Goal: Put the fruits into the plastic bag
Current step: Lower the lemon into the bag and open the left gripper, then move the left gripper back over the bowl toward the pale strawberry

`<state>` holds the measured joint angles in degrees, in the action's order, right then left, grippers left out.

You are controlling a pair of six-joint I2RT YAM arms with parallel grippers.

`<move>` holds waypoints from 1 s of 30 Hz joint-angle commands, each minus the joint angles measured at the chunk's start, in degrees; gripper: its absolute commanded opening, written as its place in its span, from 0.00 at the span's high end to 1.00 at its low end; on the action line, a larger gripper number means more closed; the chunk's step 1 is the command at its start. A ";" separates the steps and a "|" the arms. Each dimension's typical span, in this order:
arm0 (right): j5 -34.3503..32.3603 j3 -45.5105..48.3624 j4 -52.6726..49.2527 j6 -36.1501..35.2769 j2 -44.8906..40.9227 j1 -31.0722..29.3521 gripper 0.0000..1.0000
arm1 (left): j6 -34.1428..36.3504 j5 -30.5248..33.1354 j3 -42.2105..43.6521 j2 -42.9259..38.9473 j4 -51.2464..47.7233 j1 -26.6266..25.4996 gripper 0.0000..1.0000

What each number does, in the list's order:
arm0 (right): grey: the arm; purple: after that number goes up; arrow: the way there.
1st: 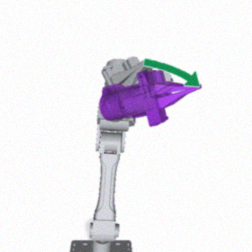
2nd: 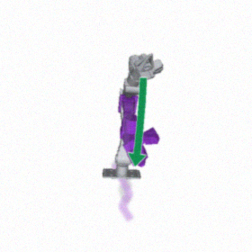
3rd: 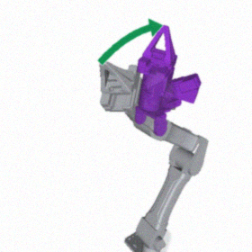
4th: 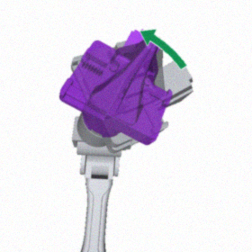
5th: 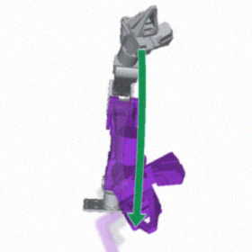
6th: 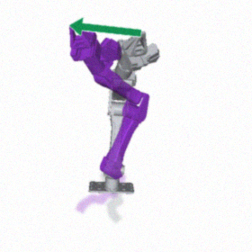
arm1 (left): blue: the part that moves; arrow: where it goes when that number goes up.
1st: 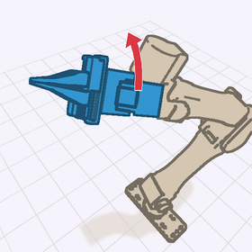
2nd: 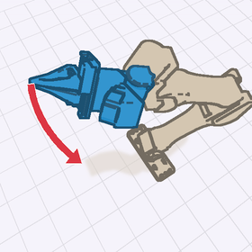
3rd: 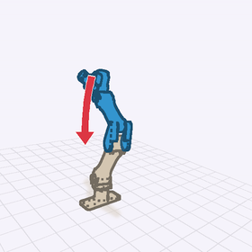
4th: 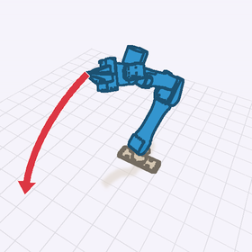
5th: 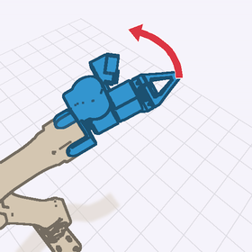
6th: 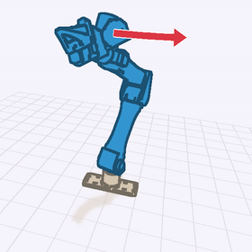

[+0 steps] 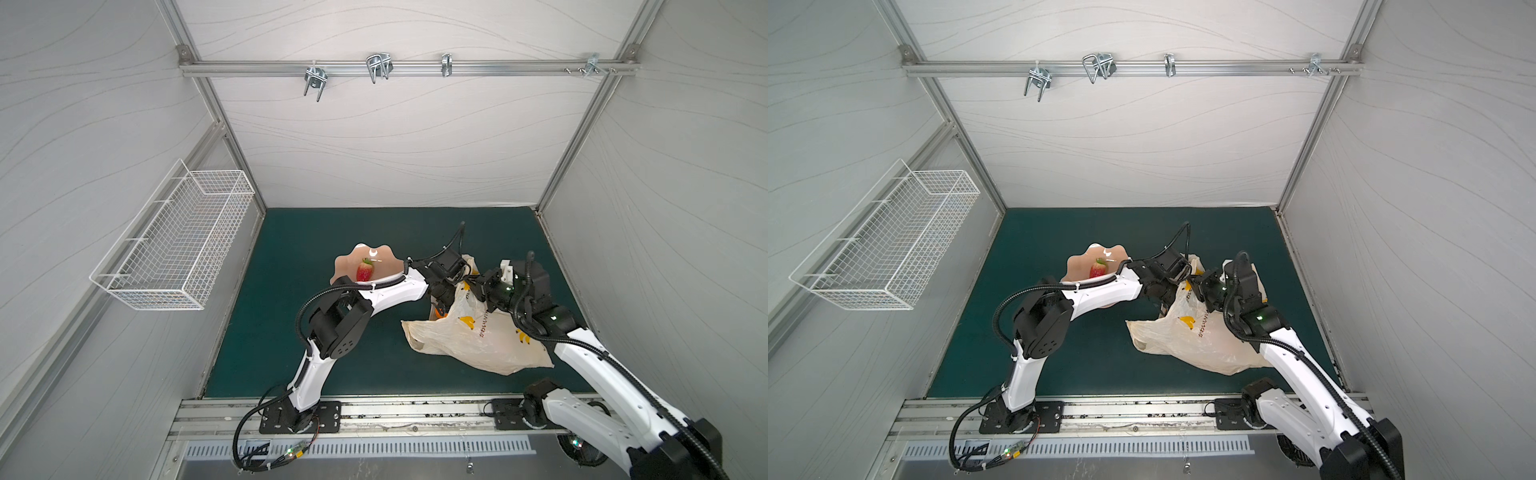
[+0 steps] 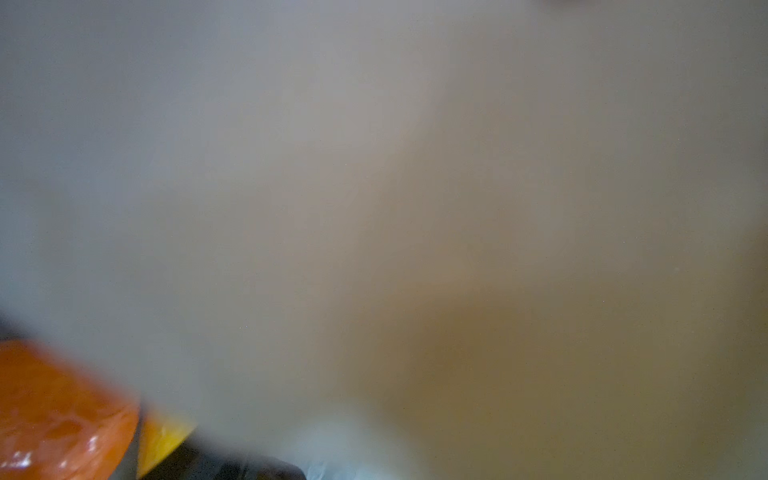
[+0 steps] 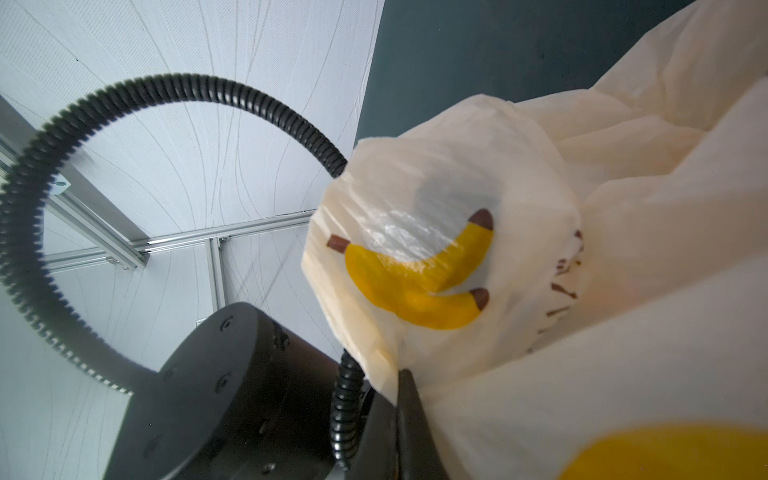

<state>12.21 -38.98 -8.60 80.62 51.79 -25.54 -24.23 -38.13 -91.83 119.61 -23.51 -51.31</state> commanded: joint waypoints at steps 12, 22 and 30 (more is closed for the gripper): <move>-0.51 0.31 -0.03 0.86 -0.95 -0.57 1.00 | -0.03 6.83 4.97 -8.90 -0.21 2.59 0.01; -1.06 0.64 -0.63 0.87 -1.78 -0.47 1.00 | 0.19 10.83 10.55 -13.91 -1.42 6.21 0.01; -1.12 0.31 -0.80 0.59 -1.61 -0.39 1.00 | 2.09 15.86 12.44 -17.71 -4.94 8.12 0.02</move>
<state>11.70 -38.96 -8.69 80.60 50.89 -25.91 -24.01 -25.54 -79.48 104.03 -26.72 -43.51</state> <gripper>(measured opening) 0.045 0.984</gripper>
